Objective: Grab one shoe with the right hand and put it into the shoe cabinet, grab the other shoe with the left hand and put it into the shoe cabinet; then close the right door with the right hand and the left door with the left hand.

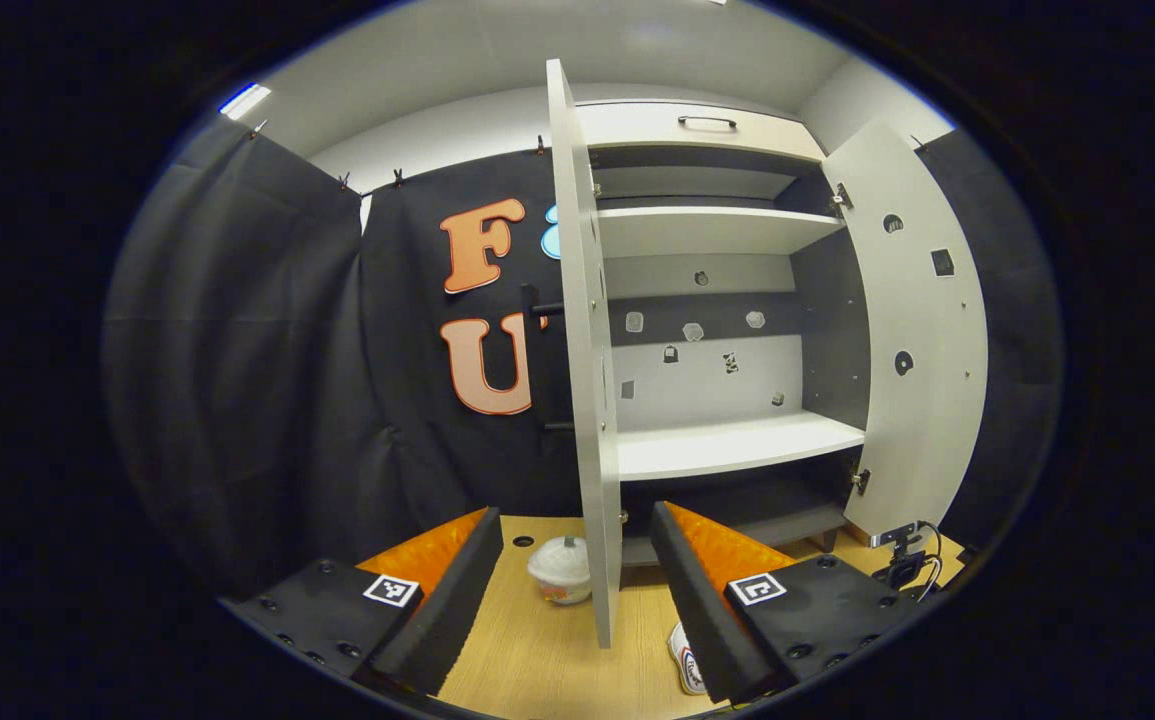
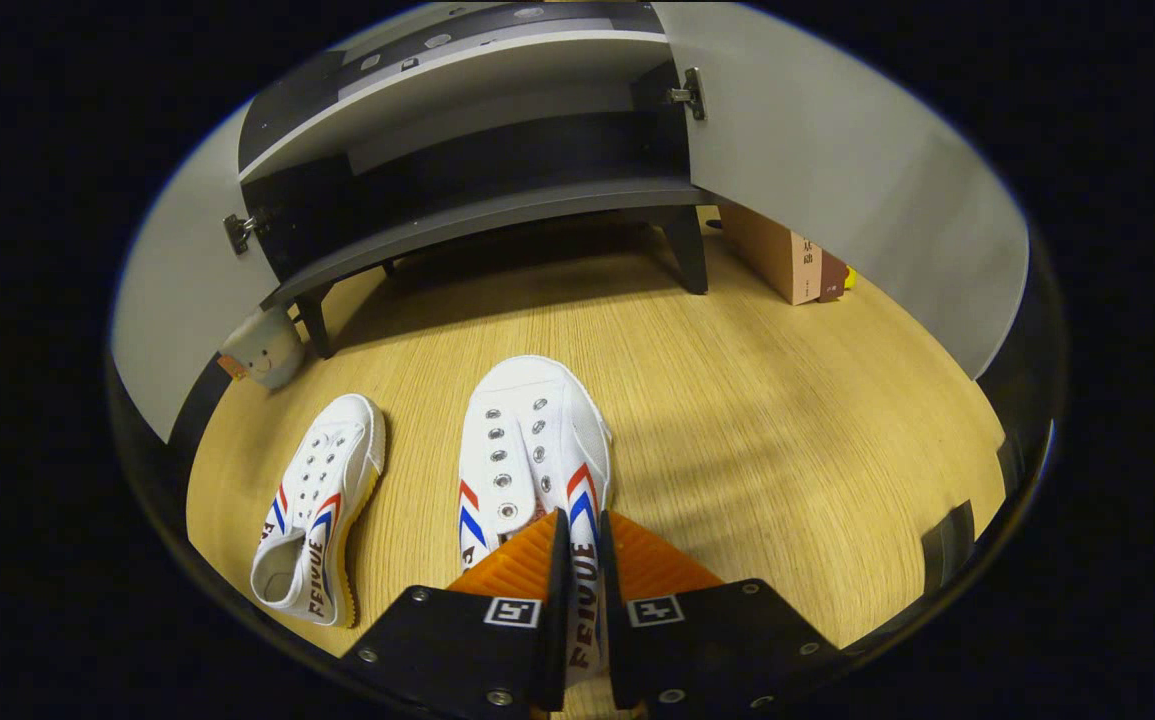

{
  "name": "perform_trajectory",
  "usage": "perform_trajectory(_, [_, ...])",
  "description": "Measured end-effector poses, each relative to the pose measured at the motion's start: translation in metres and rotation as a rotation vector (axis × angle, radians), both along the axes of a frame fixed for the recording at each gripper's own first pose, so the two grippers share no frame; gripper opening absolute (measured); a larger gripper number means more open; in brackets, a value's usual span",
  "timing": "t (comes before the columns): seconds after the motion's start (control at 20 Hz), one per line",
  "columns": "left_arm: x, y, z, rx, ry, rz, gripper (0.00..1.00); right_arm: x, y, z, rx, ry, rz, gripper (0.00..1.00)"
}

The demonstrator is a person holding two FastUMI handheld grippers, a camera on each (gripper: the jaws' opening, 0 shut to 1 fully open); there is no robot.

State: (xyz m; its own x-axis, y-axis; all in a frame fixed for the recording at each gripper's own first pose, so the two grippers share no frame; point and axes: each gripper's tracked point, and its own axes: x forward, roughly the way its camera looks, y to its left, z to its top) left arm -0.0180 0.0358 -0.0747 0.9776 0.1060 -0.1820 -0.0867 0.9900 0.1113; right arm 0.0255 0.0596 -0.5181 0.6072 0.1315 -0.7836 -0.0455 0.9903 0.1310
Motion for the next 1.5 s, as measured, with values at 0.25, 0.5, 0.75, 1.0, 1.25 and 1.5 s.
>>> perform_trajectory(0.25, [-0.003, 0.004, 0.005, 0.010, -0.014, -0.002, 0.97, 0.000, -0.006, 0.029, -0.046, -0.009, -0.018, 0.01])
perform_trajectory(0.5, [-0.002, 0.004, 0.006, -0.011, -0.028, -0.014, 0.94, 0.002, 0.002, 0.091, -0.016, -0.054, -0.024, 0.01])
perform_trajectory(0.75, [-0.002, 0.007, 0.011, -0.008, -0.052, -0.021, 0.94, 0.009, 0.009, 0.168, 0.012, -0.102, -0.012, 0.01])
perform_trajectory(1.0, [-0.002, 0.006, 0.009, -0.014, -0.056, -0.029, 0.97, 0.025, 0.002, 0.253, 0.040, -0.170, 0.017, 0.01])
perform_trajectory(1.25, [0.001, 0.002, 0.008, -0.030, -0.066, -0.039, 0.97, 0.056, 0.014, 0.322, 0.079, -0.232, 0.025, 0.01])
perform_trajectory(1.5, [0.005, -0.003, 0.002, -0.040, -0.052, -0.061, 0.94, 0.113, 0.026, 0.381, 0.106, -0.304, 0.026, 0.01])
